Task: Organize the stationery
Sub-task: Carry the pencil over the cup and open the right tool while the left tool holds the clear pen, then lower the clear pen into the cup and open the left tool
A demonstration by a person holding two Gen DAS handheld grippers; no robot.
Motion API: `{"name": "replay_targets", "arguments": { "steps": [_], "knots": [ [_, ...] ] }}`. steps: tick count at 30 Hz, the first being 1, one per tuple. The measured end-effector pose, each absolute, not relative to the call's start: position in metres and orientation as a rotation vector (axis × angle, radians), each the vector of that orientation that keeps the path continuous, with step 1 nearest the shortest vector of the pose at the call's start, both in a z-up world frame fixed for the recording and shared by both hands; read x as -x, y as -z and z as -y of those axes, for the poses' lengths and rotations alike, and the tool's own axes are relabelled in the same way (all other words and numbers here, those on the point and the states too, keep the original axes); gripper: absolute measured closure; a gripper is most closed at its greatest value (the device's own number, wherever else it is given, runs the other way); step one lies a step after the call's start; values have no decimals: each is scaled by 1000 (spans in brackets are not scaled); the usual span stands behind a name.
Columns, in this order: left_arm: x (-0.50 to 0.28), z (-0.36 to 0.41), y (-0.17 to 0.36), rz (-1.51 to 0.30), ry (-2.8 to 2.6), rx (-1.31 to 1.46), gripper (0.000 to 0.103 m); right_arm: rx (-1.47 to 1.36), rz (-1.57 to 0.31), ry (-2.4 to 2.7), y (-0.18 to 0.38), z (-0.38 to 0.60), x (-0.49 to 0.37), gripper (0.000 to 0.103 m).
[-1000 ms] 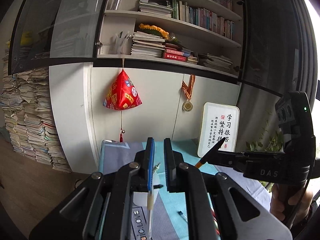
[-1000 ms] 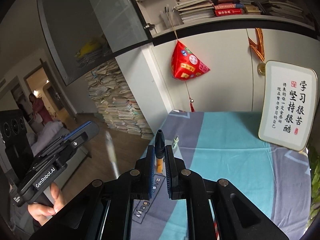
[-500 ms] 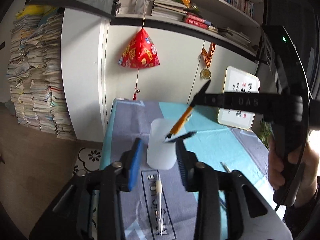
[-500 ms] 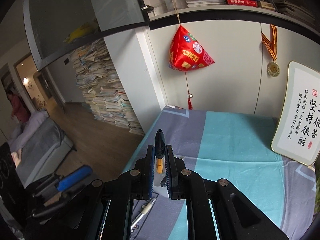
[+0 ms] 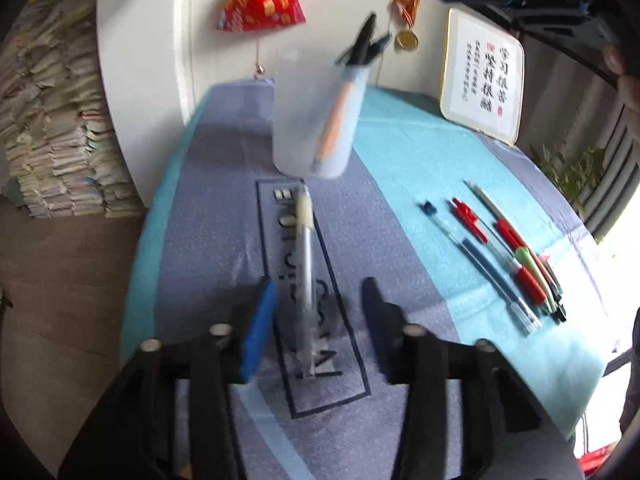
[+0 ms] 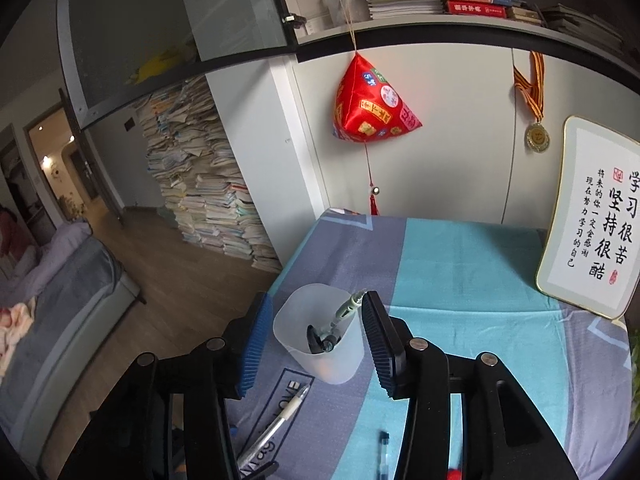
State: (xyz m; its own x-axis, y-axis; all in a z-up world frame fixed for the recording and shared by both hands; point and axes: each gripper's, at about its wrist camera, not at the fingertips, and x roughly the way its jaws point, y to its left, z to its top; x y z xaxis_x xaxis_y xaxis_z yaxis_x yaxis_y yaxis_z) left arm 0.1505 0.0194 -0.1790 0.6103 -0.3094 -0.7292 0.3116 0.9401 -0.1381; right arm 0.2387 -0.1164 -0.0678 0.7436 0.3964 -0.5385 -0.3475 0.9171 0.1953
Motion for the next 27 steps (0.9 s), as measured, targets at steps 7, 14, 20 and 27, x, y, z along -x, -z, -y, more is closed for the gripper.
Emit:
{"name": "replay_targets", "arguments": {
  "steps": [7, 14, 20, 27],
  "knots": [
    [-149, -26, 159, -792, 369, 22, 95, -136, -616, -410, 78, 143, -212, 56],
    [-144, -38, 102, -689, 359, -10, 95, -187, -628, -387, 97, 179, -179, 56],
    [-162, -36, 52, -705, 471, -77, 95, -289, -662, -391, 111, 204, -170, 56],
    [-222, -14, 28, -850, 489, -221, 95, -371, -650, -400, 115, 221, -160, 56]
  ]
}}
